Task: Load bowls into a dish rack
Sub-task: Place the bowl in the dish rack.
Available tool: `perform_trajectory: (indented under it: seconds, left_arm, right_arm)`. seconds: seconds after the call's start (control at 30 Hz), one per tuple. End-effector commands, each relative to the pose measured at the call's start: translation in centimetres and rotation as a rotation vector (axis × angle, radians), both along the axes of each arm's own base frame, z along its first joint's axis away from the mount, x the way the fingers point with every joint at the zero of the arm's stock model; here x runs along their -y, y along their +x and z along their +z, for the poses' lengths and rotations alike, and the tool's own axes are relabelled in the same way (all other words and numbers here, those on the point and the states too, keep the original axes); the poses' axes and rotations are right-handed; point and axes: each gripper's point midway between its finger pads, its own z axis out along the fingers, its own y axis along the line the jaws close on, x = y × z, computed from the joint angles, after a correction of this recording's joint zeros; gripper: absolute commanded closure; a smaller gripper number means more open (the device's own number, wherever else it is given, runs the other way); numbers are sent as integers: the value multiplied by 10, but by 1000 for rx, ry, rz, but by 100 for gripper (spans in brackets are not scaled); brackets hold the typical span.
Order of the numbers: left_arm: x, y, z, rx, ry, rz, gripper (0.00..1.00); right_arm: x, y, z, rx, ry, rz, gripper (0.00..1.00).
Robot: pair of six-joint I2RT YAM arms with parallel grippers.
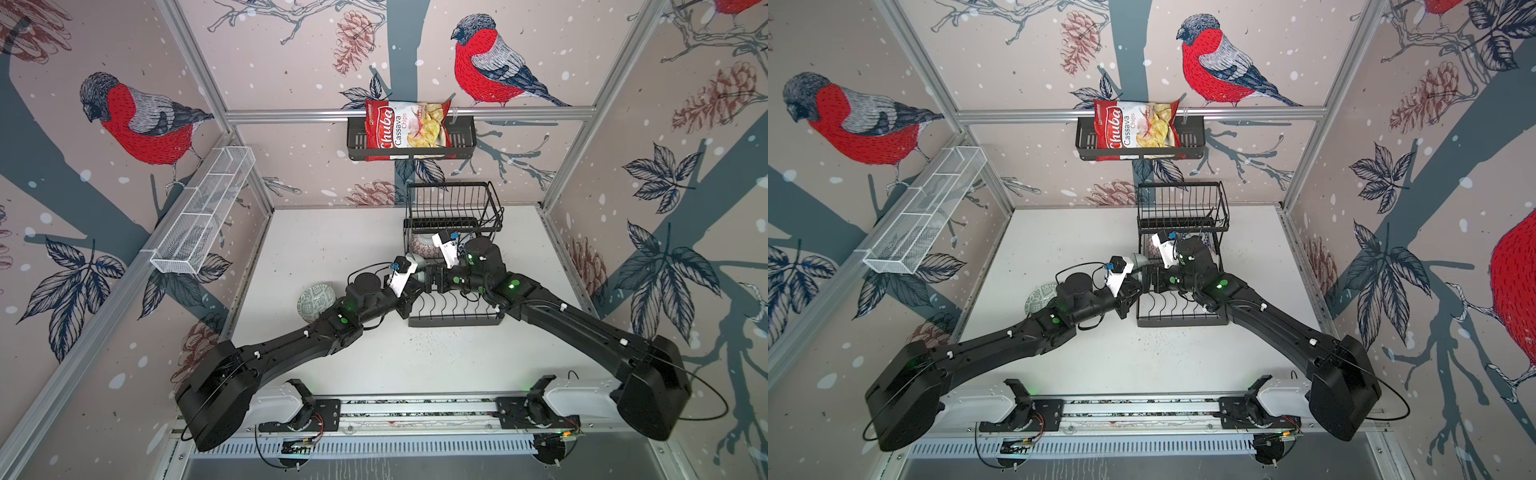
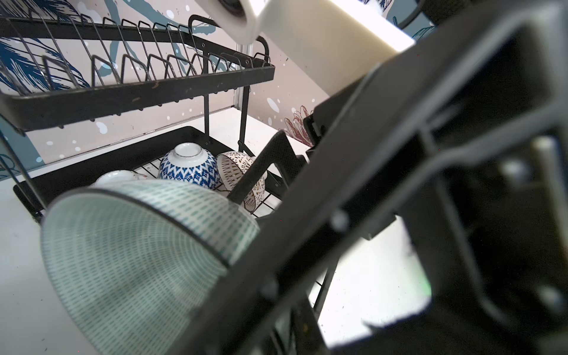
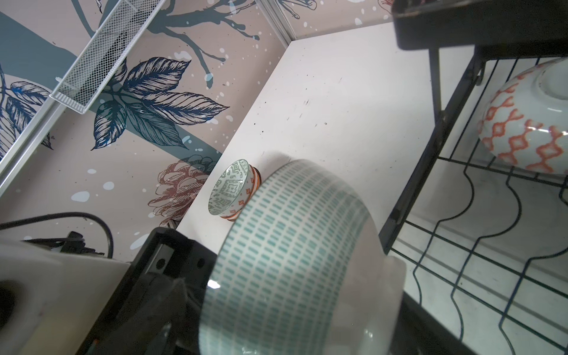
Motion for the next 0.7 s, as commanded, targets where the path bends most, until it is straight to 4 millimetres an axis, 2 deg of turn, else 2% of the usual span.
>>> perform_trajectory:
  seconds: [0.0,0.23,0.3,0.47,0.67]
  left_arm:
    - [5,-1,28,77,-74,-24,100]
    - [2,-2,32,89,-86,-19,100]
    - [1,-1,31,88,-84,-15,100]
    - [1,0,27,81,-78,-6,100]
    - [1,3,23,74,-70,6,100]
  right_arm:
    - [-6,-1,10,20,28,20,6]
    - [-6,2,4,4,17,11,10]
    - [-6,3,3,2,14,6,16]
    - [-5,4,5,4,15,0,19]
    - [-2,7,7,14,6,-24,35]
